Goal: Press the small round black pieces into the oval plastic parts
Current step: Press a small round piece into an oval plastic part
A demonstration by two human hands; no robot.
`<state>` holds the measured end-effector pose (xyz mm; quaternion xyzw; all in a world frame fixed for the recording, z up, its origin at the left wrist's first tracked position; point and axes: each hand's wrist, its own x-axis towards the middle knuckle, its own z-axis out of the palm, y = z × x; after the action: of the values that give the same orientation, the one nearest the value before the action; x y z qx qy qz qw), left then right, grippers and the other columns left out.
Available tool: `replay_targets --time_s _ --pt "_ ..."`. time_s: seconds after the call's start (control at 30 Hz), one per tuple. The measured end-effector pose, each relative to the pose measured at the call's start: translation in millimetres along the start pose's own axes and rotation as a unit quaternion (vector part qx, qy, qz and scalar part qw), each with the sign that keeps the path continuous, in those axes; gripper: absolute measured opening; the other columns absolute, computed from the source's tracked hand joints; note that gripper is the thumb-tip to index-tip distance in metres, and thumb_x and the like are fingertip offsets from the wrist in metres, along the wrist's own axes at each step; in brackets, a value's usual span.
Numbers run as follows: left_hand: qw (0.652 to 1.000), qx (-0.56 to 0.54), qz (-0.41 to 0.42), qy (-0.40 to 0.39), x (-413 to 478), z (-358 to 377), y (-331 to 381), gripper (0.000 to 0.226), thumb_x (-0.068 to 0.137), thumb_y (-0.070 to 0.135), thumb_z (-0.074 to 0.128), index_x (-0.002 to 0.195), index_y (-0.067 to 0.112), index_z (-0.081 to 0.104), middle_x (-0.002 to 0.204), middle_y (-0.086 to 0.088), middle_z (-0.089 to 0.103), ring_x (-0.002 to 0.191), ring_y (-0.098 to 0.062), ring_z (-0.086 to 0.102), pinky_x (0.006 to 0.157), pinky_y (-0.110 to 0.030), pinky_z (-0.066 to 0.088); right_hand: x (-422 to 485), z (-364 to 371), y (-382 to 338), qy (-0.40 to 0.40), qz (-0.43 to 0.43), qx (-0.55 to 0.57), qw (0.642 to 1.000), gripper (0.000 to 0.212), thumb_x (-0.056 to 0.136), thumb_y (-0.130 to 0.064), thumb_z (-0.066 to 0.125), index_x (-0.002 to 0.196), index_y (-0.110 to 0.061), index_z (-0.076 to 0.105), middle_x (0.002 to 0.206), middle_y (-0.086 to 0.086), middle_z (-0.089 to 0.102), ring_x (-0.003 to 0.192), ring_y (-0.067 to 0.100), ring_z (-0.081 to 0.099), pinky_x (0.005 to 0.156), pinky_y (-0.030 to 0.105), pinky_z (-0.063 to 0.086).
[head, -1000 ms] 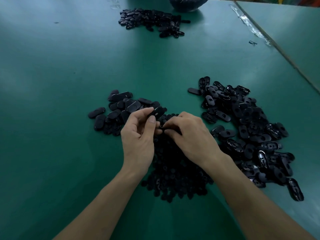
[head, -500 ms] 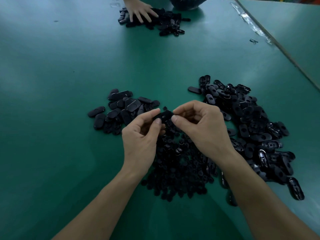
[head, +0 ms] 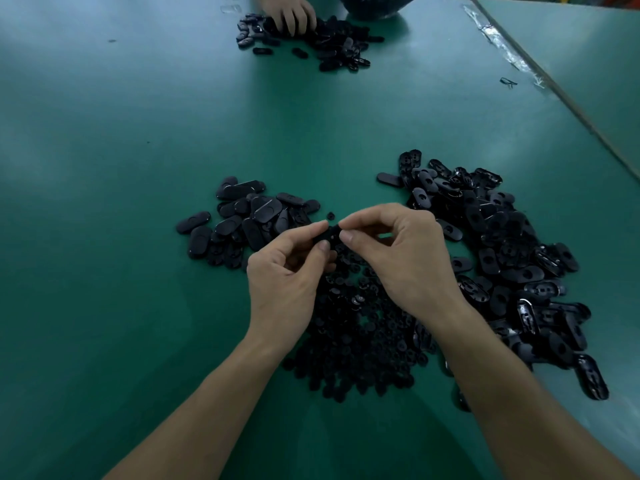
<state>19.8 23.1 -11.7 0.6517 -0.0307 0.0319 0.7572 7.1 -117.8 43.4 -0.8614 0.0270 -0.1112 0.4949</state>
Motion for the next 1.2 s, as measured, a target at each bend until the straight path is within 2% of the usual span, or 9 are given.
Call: replay_targets --time_s 0.07,0.23,0.43,0.6,0.93,1.2 --pt "1.0 0.001 -0.004 -0.001 0.0 0.2 0.3 0.03 0.093 -0.002 0.067 0.103 0.025 0.075 0.087 0.001 0.078 0.076 -0.012 0.074 0.073 -0.022 0.059 -0.1 0.4 -1.0 0.009 0.002 -0.007 1.0 0.015 0.084 -0.015 0.079 0.087 -0.03 0.076 0.088 -0.012 0.07 0.08 -0.001 0.065 0.07 0.009 0.048" --pt "1.0 0.013 -0.004 -0.008 0.2 -0.4 0.2 0.027 0.093 0.0 0.067 0.106 0.023 0.075 0.089 0.002 0.078 0.079 -0.013 0.074 0.075 -0.023 0.059 0.4 0.9 -0.5 0.007 0.026 0.013 1.0 0.009 0.086 -0.015 0.078 0.09 -0.023 0.079 0.077 -0.013 0.074 0.072 0.0 0.069 0.069 0.01 0.052" --pt "1.0 0.016 -0.004 -0.017 -0.7 -0.7 -0.9 0.027 0.093 0.0 0.068 0.108 0.021 0.075 0.093 0.001 0.078 0.085 -0.016 0.075 0.078 -0.026 0.059 -1.2 1.3 1.4 -0.018 0.032 -0.028 0.999 0.012 0.088 -0.011 0.074 0.094 -0.021 0.079 0.082 -0.014 0.074 0.077 -0.004 0.069 0.075 0.013 0.055" --pt "1.0 0.012 0.0 -0.029 -0.2 -1.3 -1.0 0.026 0.093 -0.001 0.068 0.106 0.02 0.075 0.094 0.004 0.078 0.085 -0.013 0.074 0.078 -0.023 0.058 -2.3 2.3 0.1 -0.026 0.031 -0.031 0.999 0.019 0.086 -0.011 0.075 0.085 -0.029 0.07 0.076 -0.013 0.071 0.072 -0.002 0.068 0.069 0.012 0.053" --pt "0.999 0.018 0.005 -0.045 -1.9 -2.1 -3.9 0.024 0.091 -0.001 0.069 0.107 0.016 0.076 0.097 0.0 0.078 0.092 -0.019 0.075 0.084 -0.031 0.06 0.1 -1.6 -4.5 -0.054 0.016 -0.079 0.995 0.015 0.088 -0.01 0.072 0.086 -0.025 0.073 0.072 -0.016 0.068 0.069 -0.006 0.064 0.062 0.005 0.046" --pt "0.999 0.008 0.011 -0.051 -1.0 -3.4 -2.3 0.02 0.092 -0.001 0.069 0.104 0.014 0.073 0.095 -0.003 0.077 0.09 -0.018 0.074 0.081 -0.026 0.058 -3.7 1.9 -8.1 -0.057 0.018 -0.083 0.995 0.014 0.089 -0.01 0.072 0.098 -0.019 0.079 0.081 -0.016 0.07 0.078 -0.01 0.065 0.069 0.002 0.046"
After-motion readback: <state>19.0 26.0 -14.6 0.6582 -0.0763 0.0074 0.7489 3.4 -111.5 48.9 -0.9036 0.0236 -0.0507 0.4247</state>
